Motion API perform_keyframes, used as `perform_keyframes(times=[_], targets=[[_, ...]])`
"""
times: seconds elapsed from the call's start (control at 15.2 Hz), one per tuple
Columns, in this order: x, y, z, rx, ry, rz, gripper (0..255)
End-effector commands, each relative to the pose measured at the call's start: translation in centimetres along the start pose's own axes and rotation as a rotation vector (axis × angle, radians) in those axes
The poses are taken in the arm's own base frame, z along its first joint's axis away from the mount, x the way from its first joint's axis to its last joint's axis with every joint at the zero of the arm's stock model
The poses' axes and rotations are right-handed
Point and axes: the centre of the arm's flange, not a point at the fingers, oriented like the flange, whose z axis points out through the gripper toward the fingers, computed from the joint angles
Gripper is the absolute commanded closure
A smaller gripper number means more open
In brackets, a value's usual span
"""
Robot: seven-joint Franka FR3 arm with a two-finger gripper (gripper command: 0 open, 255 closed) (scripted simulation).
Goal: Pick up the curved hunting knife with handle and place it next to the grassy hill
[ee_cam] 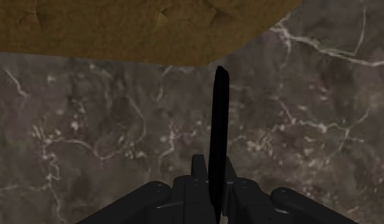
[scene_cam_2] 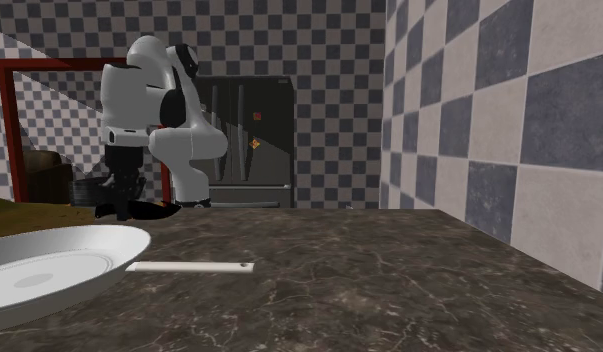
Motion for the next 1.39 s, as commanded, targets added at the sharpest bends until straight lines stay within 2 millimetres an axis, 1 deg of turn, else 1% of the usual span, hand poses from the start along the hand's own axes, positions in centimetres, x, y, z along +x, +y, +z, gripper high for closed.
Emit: perform_keyframes(times=[0.0, 0.2, 0.26, 0.59, 0.79, 0.86, 1.32], targets=[[0.0, 0.0, 0.0, 0.000, 0.000, 0.000, 255], [0.0, 0.0, 0.0, 0.000, 0.000, 0.000, 255], [0.0, 0.0, 0.0, 0.000, 0.000, 0.000, 0], [0.0, 0.0, 0.0, 0.000, 0.000, 0.000, 0], [0.0, 0.0, -3.9, 0.000, 0.000, 0.000, 0], [0.0, 0.0, -5.0, 0.000, 0.000, 0.000, 0], [0.0, 0.0, -5.0, 0.000, 0.000, 0.000, 0]])
